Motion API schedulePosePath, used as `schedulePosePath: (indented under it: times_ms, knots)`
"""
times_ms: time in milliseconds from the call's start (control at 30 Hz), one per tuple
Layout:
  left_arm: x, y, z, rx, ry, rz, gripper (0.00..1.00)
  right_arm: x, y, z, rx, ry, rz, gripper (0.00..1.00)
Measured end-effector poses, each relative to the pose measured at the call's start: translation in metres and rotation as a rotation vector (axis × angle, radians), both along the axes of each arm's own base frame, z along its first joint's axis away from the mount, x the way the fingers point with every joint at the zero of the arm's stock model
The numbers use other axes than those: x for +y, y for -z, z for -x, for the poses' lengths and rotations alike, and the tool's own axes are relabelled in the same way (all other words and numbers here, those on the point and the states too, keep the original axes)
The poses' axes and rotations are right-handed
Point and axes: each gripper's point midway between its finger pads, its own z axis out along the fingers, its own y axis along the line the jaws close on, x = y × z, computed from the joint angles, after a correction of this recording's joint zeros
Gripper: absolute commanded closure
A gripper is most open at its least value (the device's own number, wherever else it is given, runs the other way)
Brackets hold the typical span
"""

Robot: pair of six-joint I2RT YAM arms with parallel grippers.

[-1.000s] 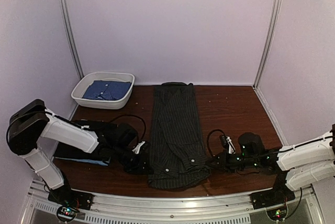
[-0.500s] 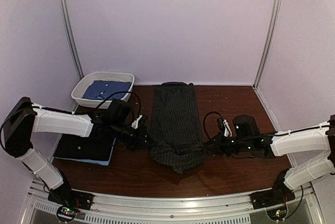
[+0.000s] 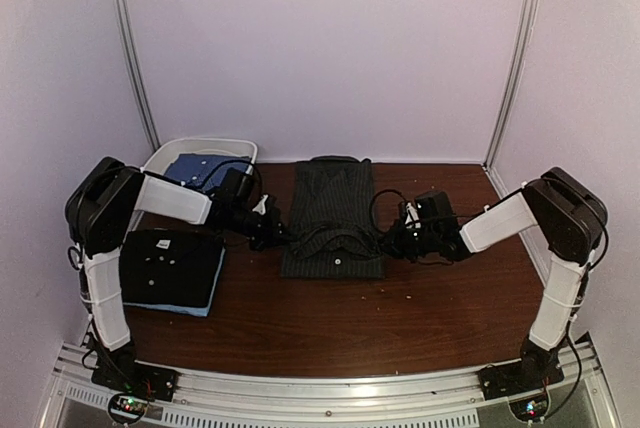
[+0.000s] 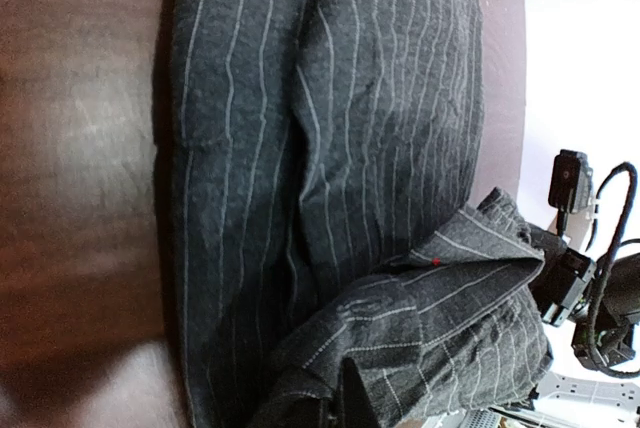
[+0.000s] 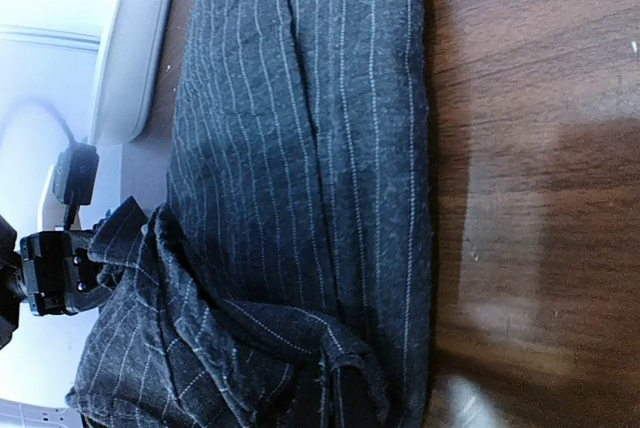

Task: Fold and stack the long sleeve shirts
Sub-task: Fold the rectangle-folded shirt at the center of the board.

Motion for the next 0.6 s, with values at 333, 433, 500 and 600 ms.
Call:
schedulePosePath:
  times_ms: [333,433,500,600]
  knots:
    - [-0.003,0.007,-0.019,-0.034,-0.018,-0.039,0.97,-0.002,0.01,-0.011,-0.01,-0.006,0.019,0.98]
    - [0.0,0.009,-0.021,-0.04,-0.03,-0.055,0.72,-0.001,0.006,-0.014,-0.025,-0.014,0.026,0.83]
    - [0.003,0.011,-0.022,-0.044,-0.038,-0.078,0.53,-0.002,0.005,-0.016,-0.031,-0.015,0.032,0.71]
    - [0.006,0.011,-0.025,-0.062,-0.038,-0.112,0.39,-0.009,0.002,-0.019,-0.043,-0.01,0.05,0.57]
